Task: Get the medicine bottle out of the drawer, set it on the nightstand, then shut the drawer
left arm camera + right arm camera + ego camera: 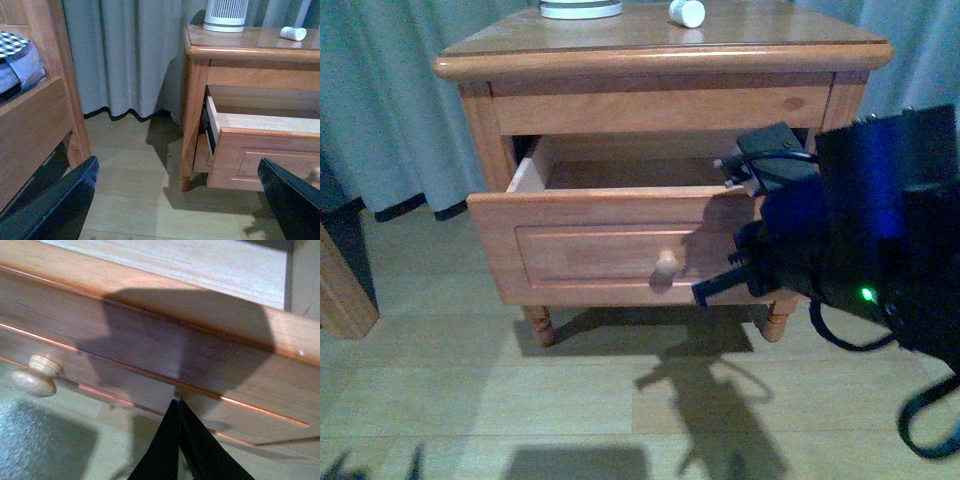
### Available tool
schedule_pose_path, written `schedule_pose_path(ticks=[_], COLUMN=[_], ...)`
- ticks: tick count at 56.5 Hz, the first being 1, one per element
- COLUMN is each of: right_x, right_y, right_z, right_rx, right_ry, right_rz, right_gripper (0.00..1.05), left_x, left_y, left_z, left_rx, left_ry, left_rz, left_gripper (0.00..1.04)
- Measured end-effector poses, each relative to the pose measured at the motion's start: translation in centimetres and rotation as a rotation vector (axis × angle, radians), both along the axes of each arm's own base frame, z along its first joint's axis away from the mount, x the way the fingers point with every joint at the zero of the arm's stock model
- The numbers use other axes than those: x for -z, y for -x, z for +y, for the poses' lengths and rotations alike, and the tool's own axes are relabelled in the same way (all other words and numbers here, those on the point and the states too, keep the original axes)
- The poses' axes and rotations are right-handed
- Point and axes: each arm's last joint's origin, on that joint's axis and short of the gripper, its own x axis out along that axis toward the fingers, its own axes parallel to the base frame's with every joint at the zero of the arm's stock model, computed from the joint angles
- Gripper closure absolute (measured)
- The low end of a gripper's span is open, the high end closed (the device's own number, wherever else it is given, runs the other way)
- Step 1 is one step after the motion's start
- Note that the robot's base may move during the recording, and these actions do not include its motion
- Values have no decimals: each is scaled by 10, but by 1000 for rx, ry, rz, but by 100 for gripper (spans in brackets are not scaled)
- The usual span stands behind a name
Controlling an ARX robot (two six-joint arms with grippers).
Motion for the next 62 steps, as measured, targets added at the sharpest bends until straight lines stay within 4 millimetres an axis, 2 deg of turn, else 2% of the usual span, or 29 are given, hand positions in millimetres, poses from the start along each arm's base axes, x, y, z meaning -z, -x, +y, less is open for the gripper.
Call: schedule_pose_path(ticks=[13,29,35,48,62], right_x=[5,12,10,6,4], right_y=[-51,-104,-111,-113,-118], right_z=[4,-15,-19,-22,-34], right_rx=[-15,3,-6,-50,-61], right_ry=[99,182,198,228,237], right_rz=[-35,-78,-97,-142,-151], right_gripper=[101,101,101,101,101], left_x=[0,0,0,0,0], left_y=[0,0,0,0,0], left_z=[0,0,0,0,0], left_rx=[0,0,0,0,0], left_ry=[0,0,0,0,0], left_rz=[0,0,0,0,0], left_gripper=[6,6,6,6,6])
